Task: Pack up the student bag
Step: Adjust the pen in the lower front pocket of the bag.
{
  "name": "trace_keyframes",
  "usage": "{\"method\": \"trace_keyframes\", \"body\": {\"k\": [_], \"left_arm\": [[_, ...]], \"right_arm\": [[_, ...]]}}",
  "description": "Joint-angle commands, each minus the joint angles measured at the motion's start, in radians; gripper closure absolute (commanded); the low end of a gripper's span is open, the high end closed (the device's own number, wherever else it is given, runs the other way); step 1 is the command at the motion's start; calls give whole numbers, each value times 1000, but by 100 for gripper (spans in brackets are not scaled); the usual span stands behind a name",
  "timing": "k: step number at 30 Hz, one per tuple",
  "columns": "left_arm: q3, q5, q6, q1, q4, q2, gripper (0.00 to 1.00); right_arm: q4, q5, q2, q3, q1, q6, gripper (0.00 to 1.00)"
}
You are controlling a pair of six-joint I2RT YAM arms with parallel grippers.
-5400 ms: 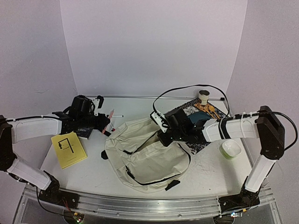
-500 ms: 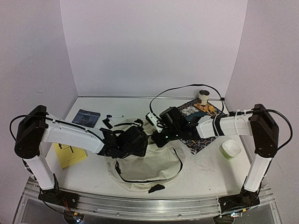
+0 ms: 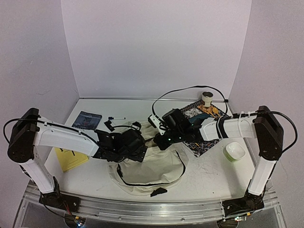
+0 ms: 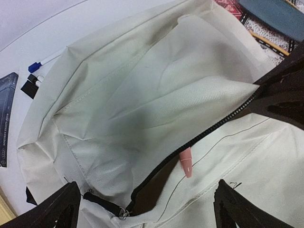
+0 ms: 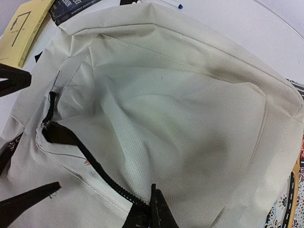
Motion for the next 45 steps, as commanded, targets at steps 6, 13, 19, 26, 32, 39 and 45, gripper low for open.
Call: {"method": "trace_keyframes", "body": {"k": [6,13,19,26,32,39,45], "left_arm": [[143,-63,81,5,-30,173,0],[167,-187,57,43,-44,221,1],[151,-225,19,106,-80,195,2],[129,-264,-21,114,-85,156,4],[97,-258,-56,115,-102,138,4],[94,-166,-30,94,-125,86,3],[56,5,8,74,-117,-64,1]], "right_arm": [[-12,-38,-22,15,6,11,95],[-17,-42,-23,14,6,11,95],[-21,-34,-33,7,6,6,95],[-24,-38,-32,5,5,7,95],[-31,-33,-33,3,5,-2,95],[-34,-37,-43,-10,5,-13,95],[-54,-5,-55,-36,5,-46,96]]}}
